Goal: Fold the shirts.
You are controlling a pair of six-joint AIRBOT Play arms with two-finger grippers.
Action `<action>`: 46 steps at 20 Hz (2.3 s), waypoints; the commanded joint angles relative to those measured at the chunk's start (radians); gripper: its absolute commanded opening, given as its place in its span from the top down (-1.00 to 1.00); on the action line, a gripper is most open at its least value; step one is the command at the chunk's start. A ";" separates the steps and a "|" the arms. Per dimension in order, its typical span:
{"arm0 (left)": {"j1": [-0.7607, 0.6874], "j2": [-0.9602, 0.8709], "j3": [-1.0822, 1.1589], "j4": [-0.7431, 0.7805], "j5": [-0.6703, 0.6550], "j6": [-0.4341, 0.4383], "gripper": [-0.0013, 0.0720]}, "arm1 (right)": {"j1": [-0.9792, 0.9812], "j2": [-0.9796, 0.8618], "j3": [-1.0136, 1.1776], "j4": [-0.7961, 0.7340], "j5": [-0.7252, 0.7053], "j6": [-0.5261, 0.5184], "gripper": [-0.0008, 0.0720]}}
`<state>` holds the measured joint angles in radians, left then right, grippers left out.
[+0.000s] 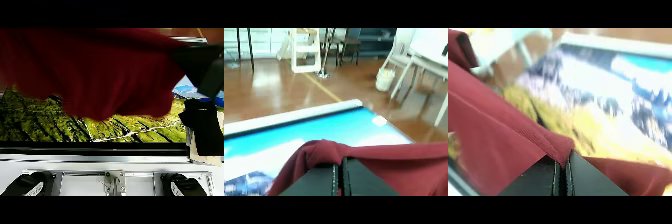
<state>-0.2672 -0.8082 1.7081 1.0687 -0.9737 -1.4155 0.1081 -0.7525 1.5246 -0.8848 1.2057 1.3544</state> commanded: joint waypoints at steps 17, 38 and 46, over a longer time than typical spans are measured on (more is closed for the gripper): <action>0.000 -0.309 -0.795 -0.152 0.113 -0.093 0.85 | 0.001 -0.581 -0.374 -0.120 -0.237 0.211 0.81; 0.015 -0.513 -0.785 -0.233 0.104 -0.060 0.85 | -0.417 -0.558 -0.742 -0.140 0.116 -0.055 -0.87; 0.017 -0.512 -0.782 -0.231 0.117 -0.050 0.85 | -0.279 -0.557 -0.772 -0.140 -0.164 0.105 0.81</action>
<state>-0.2520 -1.3205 0.9226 0.8368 -0.8696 -1.4734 -0.1989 -1.3106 0.7601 -1.0370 1.1275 1.3907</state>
